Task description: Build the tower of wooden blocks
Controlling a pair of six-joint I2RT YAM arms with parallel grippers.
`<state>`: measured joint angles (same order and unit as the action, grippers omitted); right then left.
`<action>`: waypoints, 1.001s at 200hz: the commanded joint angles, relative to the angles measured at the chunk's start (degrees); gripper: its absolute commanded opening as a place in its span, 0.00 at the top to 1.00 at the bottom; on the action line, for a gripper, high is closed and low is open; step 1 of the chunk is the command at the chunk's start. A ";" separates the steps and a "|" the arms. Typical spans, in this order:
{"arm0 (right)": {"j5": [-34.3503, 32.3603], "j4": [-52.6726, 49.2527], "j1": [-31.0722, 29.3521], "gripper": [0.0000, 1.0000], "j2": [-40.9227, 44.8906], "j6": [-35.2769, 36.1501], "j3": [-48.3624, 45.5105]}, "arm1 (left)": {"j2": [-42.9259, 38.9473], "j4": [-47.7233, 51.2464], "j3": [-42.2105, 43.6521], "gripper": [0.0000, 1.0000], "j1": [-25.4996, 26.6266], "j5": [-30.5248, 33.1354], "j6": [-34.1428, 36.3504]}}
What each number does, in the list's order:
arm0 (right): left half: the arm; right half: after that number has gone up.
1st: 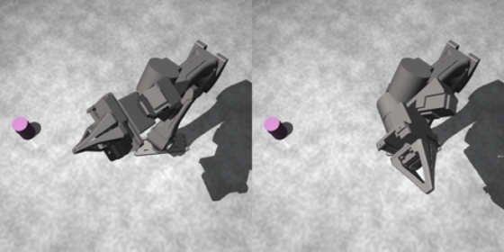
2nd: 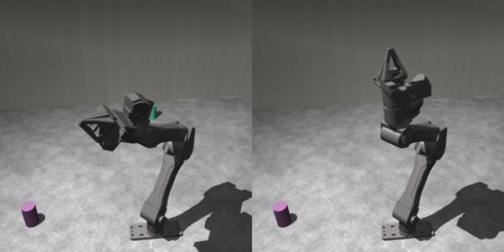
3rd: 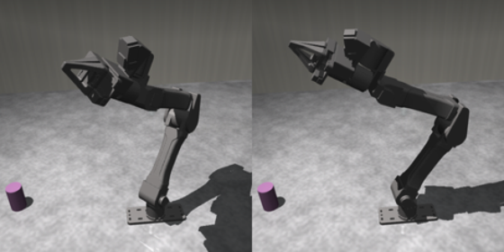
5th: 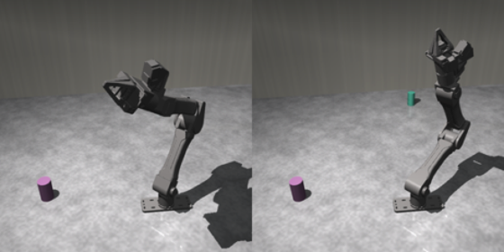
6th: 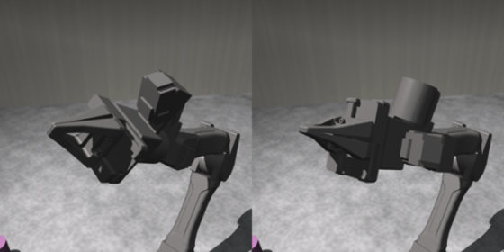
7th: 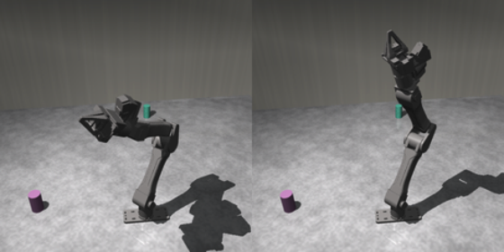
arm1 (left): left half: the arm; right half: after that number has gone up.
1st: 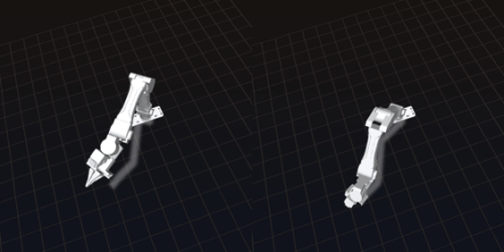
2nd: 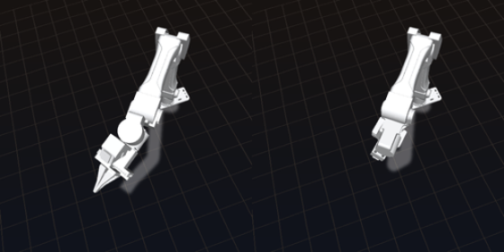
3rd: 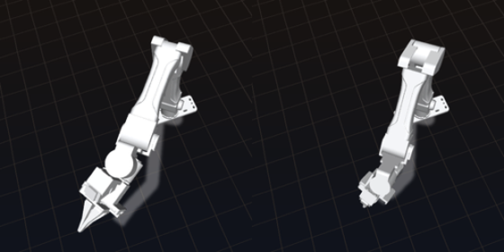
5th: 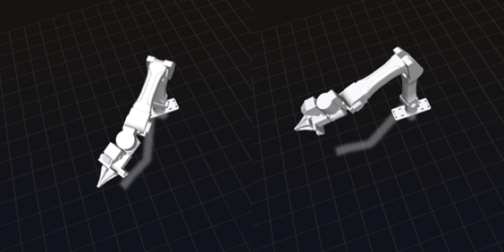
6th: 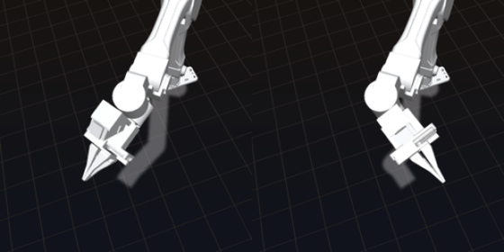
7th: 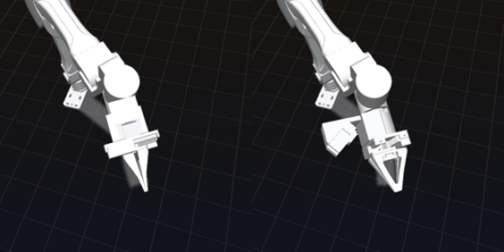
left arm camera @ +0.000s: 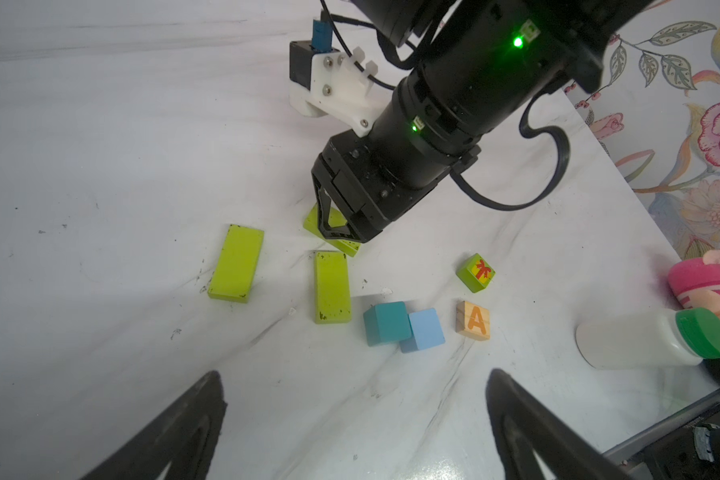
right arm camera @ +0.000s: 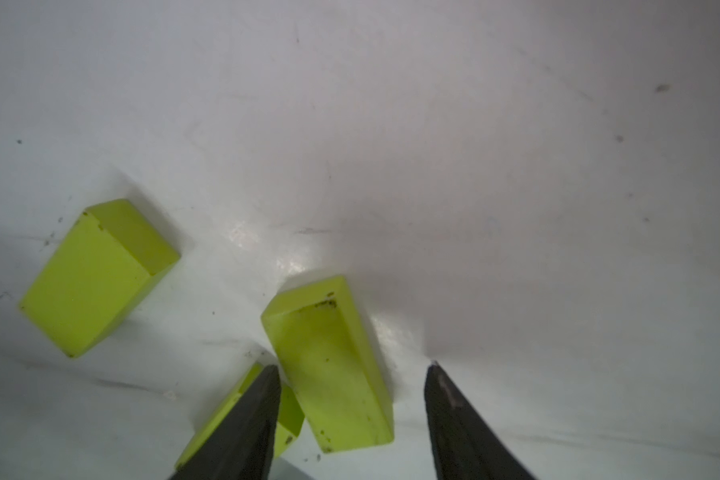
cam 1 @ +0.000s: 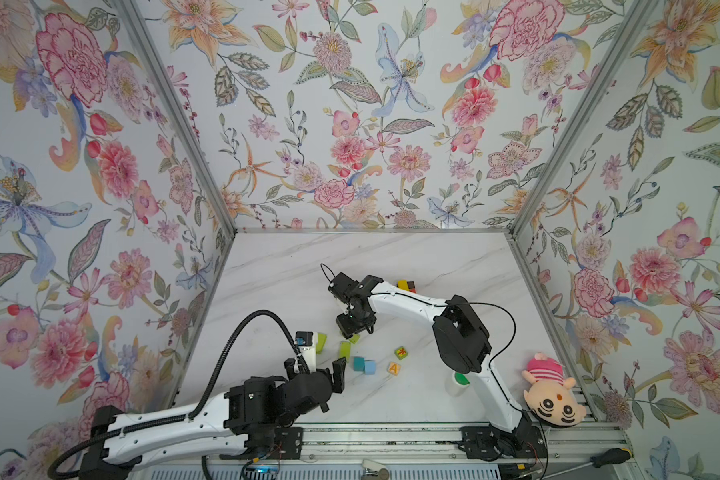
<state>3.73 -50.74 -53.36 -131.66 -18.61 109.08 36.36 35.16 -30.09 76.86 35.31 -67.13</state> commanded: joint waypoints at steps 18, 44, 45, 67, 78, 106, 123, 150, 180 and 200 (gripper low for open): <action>0.67 -0.81 0.37 0.43 -1.70 0.80 1.48 | -0.10 1.91 -1.75 0.01 0.59 2.69 -0.23; 0.62 -0.81 0.56 0.47 -1.87 0.57 1.32 | -0.06 1.63 -1.90 0.01 0.50 3.02 0.07; 0.60 -0.79 0.60 0.48 -1.86 0.54 1.32 | -0.06 1.61 -1.90 0.01 0.49 3.02 0.12; 0.04 -0.84 1.16 0.54 -1.45 0.34 0.55 | 0.01 1.33 -1.80 0.01 0.56 3.34 0.33; -0.18 -0.83 1.48 0.56 -1.06 0.26 0.02 | 0.05 1.09 -1.77 0.01 0.53 3.41 0.41; -0.99 -0.78 2.26 0.57 -0.01 0.57 -1.44 | 0.29 -0.30 -1.36 0.01 0.52 3.88 1.03; -1.57 -0.81 2.49 0.56 0.51 0.94 -2.26 | 0.64 -1.34 -1.26 0.01 0.37 4.02 1.68; -2.91 -0.83 2.93 0.56 1.36 1.21 -3.95 | 1.73 -3.17 -1.19 0.01 -0.34 3.78 2.96; -3.66 -0.85 3.51 0.67 3.05 1.48 -5.86 | 3.50 -5.69 -1.29 0.01 -1.57 2.52 4.78; -3.71 -0.83 4.14 0.71 4.93 1.76 -6.90 | 4.87 -7.45 -1.76 0.01 -2.56 1.54 6.23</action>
<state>1.45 -49.91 -50.30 -129.73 -17.45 104.20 40.05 30.46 -30.15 75.70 36.67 -63.83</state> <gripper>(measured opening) 0.311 0.993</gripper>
